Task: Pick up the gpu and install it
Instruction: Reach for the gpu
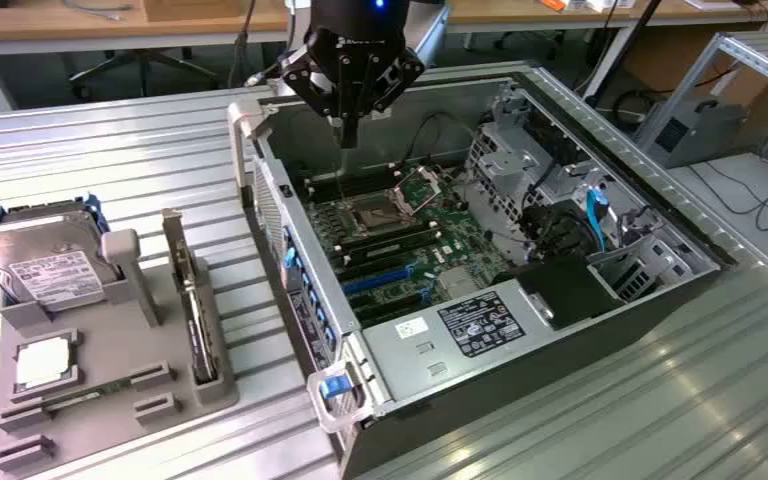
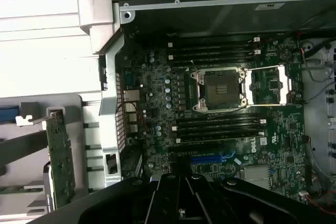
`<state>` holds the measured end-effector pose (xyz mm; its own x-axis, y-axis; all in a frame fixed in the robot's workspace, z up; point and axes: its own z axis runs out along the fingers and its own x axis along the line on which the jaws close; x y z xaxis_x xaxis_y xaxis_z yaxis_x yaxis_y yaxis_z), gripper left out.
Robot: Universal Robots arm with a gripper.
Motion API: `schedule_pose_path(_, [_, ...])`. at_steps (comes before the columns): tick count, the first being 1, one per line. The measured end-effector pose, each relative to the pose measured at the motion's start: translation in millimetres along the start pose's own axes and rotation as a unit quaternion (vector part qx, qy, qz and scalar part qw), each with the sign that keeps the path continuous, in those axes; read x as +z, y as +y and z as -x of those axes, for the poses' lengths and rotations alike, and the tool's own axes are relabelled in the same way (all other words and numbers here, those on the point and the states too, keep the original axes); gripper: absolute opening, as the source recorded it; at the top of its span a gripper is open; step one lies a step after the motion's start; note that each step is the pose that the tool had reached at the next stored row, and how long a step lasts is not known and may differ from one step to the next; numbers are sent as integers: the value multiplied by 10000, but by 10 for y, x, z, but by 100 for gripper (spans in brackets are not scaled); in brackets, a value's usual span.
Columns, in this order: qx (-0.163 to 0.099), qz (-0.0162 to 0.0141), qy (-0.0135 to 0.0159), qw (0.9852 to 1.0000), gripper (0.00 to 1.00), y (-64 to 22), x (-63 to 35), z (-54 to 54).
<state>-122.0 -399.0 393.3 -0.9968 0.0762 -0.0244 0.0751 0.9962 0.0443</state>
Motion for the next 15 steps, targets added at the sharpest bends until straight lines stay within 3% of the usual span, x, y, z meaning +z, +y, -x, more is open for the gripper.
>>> schedule_pose_path(15, [1,1,-1,10000,11,-1,0,-13])
